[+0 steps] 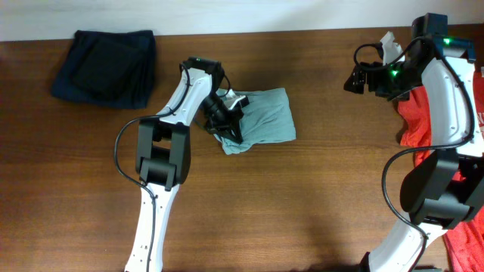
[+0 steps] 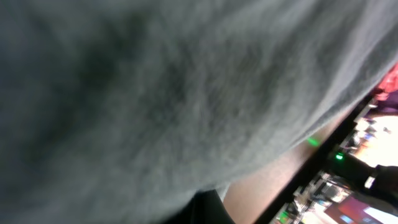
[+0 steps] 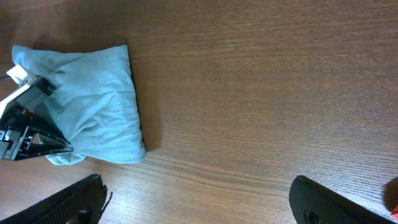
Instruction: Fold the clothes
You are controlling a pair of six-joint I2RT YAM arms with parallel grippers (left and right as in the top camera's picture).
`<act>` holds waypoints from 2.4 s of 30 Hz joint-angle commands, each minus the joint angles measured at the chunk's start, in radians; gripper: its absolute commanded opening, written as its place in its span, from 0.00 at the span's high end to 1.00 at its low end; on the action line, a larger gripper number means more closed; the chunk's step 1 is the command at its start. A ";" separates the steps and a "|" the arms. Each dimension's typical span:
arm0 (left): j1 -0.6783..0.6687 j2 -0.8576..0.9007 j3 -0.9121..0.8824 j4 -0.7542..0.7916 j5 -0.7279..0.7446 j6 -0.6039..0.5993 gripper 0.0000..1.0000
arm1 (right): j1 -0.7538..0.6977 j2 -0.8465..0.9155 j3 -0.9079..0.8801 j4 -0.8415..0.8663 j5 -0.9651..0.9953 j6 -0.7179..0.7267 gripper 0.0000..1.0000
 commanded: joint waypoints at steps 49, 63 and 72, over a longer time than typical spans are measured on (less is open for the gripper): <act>0.053 0.025 0.602 -0.158 -0.331 -0.291 0.44 | -0.003 -0.008 0.007 -0.003 0.005 -0.007 0.01; 0.018 -0.103 0.602 -0.191 -0.373 -0.354 0.21 | -0.003 -0.008 0.007 -0.003 0.005 -0.007 0.01; -0.026 -0.209 0.482 -0.191 -0.463 -0.378 0.19 | -0.003 -0.008 0.007 -0.003 0.005 -0.007 0.01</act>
